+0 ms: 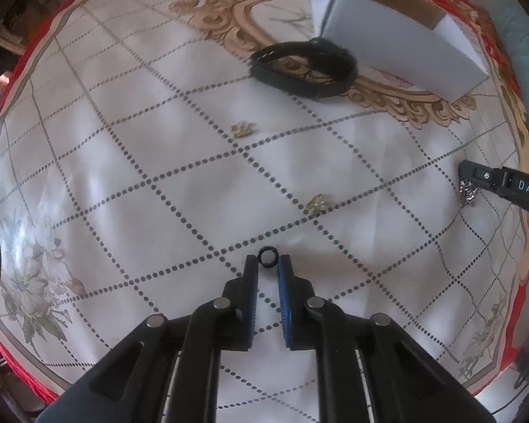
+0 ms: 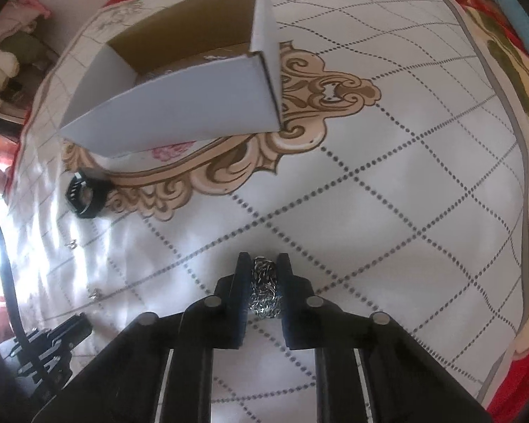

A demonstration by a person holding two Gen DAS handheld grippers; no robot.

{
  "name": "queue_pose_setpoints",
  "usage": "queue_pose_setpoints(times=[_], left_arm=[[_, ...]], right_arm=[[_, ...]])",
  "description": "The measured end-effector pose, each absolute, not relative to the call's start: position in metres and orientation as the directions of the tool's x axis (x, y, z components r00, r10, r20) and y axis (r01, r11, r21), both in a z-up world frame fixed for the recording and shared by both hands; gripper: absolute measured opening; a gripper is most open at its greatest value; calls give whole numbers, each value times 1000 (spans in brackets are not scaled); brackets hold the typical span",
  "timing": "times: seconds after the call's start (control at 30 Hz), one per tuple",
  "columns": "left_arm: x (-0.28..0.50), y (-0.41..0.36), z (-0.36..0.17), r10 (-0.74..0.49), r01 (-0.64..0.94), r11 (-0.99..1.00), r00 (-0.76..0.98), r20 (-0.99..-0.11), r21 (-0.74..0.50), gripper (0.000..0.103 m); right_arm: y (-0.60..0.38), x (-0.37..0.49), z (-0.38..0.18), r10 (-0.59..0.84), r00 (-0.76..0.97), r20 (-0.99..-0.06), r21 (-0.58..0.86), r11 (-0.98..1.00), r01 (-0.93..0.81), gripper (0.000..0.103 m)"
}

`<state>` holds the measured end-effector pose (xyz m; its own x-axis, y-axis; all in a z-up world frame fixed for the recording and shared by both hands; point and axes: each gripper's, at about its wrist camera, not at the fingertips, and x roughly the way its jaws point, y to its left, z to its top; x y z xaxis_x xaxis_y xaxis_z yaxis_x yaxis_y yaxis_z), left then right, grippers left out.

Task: Organize jewelry
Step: 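Lift the black ring and chain bundle toward the white box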

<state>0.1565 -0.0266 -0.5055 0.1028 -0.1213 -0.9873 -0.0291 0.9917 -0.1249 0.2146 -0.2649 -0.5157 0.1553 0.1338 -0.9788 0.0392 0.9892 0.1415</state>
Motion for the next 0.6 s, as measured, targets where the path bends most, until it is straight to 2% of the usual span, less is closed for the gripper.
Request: queue_pose_setpoints(times=[0.23,0.6], left_arm=[[157,-46,-476,-176,18,984,133,-975,-175,8],[167,-68,-414,-288,90,957,201,-936,-275,8]], right_arm=[[-263,174,-491,245,171,-954,264,960,97,13],[-283,154,-420,303,283,-910,356,921,157,13]])
